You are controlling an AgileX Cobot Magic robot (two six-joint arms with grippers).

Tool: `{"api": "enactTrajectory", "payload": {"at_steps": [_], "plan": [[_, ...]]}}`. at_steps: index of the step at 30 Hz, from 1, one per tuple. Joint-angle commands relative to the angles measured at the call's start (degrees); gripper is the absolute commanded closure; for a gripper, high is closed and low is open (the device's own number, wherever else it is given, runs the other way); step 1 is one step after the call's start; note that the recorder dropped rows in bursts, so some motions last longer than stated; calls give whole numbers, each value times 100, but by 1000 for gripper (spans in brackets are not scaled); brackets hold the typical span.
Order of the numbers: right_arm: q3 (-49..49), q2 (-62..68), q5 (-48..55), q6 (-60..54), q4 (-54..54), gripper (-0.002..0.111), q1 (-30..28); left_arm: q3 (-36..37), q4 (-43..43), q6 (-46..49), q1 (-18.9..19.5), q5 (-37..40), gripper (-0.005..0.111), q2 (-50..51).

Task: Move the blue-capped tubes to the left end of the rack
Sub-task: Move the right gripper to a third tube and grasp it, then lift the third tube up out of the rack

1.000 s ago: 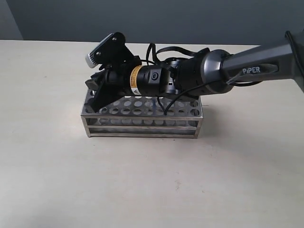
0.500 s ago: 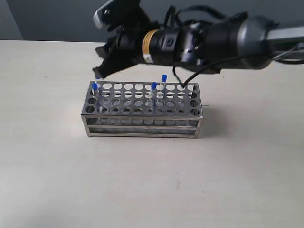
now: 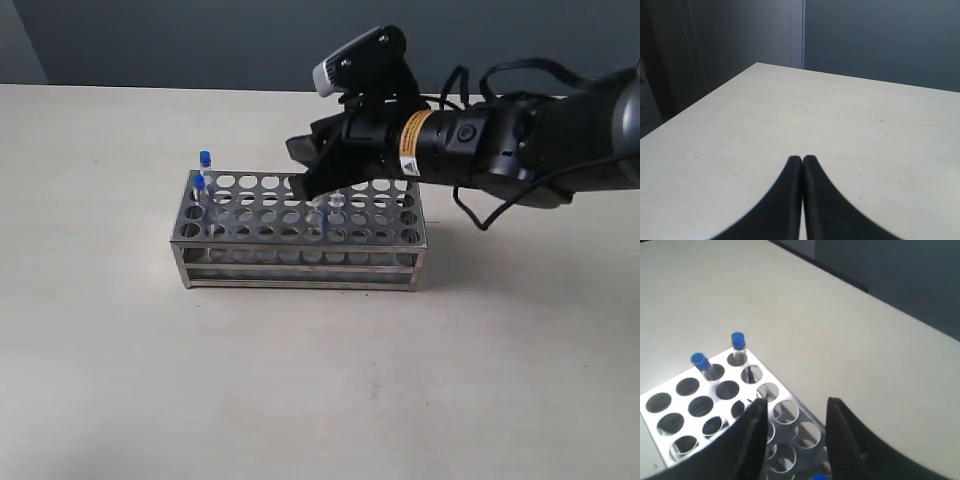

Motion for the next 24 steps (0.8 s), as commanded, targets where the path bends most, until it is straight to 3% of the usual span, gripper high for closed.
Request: {"api": "enactTrajectory", "payload": {"at_steps": [1,7,24], "plan": [[59,318,-266,-238,327,70,-42,-8,0,-10,7,9,106,-20],[59,537,-336,-1423,1693,70,-42,-8,0,-10,7,9,106,-20],[68,1022,-317,-1433,1827,72,-52,-8,0,-10,7,9,106,-20]]}}
